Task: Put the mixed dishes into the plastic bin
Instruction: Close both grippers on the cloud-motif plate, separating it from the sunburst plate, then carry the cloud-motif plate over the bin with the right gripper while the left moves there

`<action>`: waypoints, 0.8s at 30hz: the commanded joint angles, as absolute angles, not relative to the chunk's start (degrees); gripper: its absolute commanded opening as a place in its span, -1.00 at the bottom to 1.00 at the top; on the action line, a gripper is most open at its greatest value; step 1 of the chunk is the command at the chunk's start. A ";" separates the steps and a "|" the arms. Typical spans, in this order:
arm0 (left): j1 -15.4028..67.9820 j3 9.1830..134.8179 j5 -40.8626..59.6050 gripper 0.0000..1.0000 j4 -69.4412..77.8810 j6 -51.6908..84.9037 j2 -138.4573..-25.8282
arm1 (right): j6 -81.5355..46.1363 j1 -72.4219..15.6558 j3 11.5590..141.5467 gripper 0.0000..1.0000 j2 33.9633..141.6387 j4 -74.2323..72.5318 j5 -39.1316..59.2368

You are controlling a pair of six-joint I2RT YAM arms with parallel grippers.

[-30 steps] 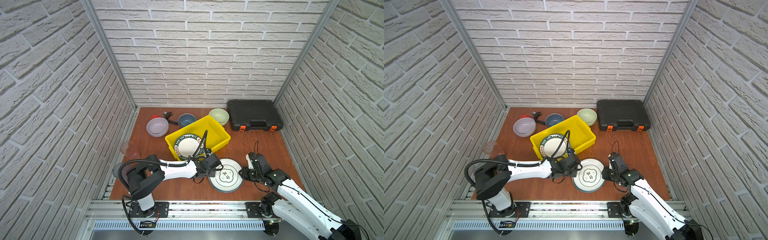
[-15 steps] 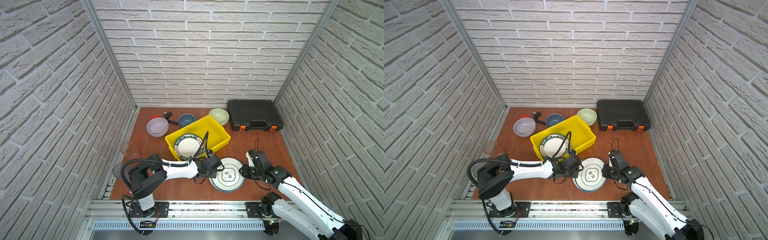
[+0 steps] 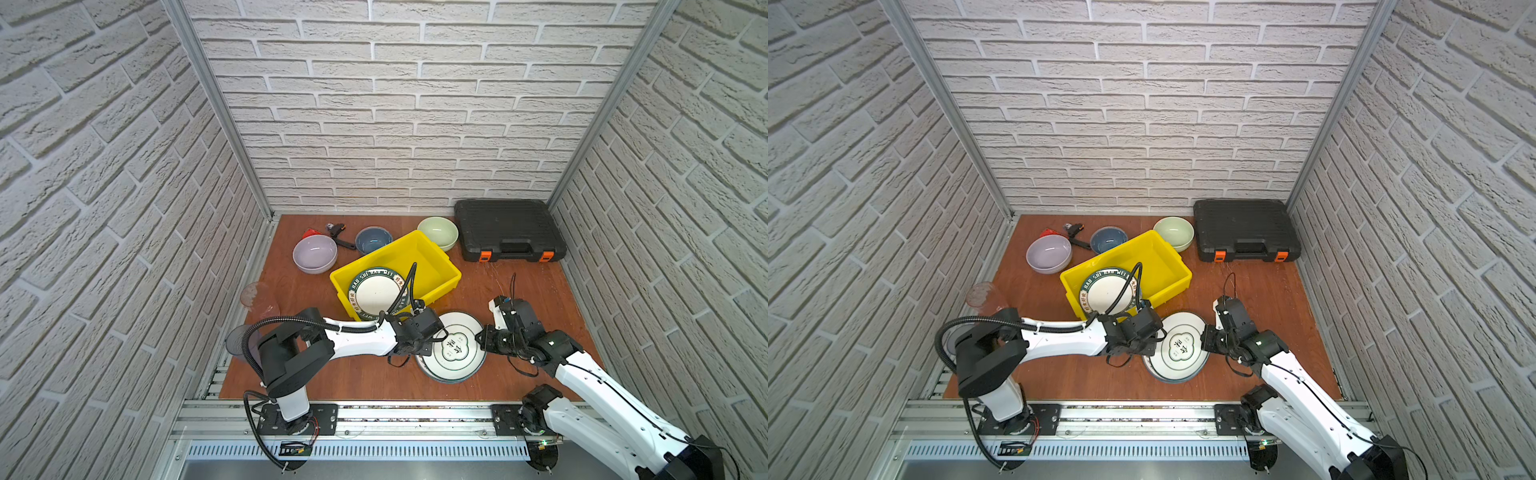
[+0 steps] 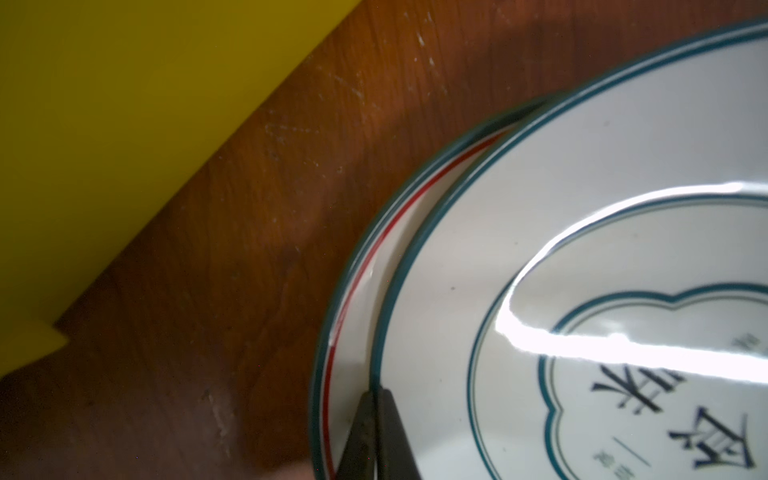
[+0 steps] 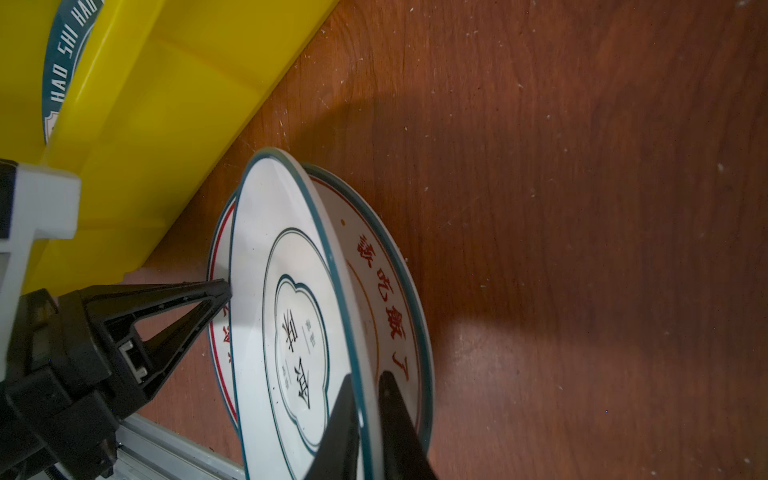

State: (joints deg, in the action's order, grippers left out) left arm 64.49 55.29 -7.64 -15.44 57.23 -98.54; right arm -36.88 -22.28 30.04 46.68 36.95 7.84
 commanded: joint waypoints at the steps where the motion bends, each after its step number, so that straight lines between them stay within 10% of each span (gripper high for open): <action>1: 63.69 56.73 -8.35 -0.84 -18.99 55.75 -97.04 | -35.18 -22.50 31.92 -0.86 46.76 39.70 4.24; 24: 48.98 51.49 -11.54 -0.01 -31.20 49.97 -67.54 | -28.92 -22.50 46.37 -0.88 49.43 46.72 -0.27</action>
State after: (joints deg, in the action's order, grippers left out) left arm 51.00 53.34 -9.98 -27.46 51.09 -70.28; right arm -31.09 -22.28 42.78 49.45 46.63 1.04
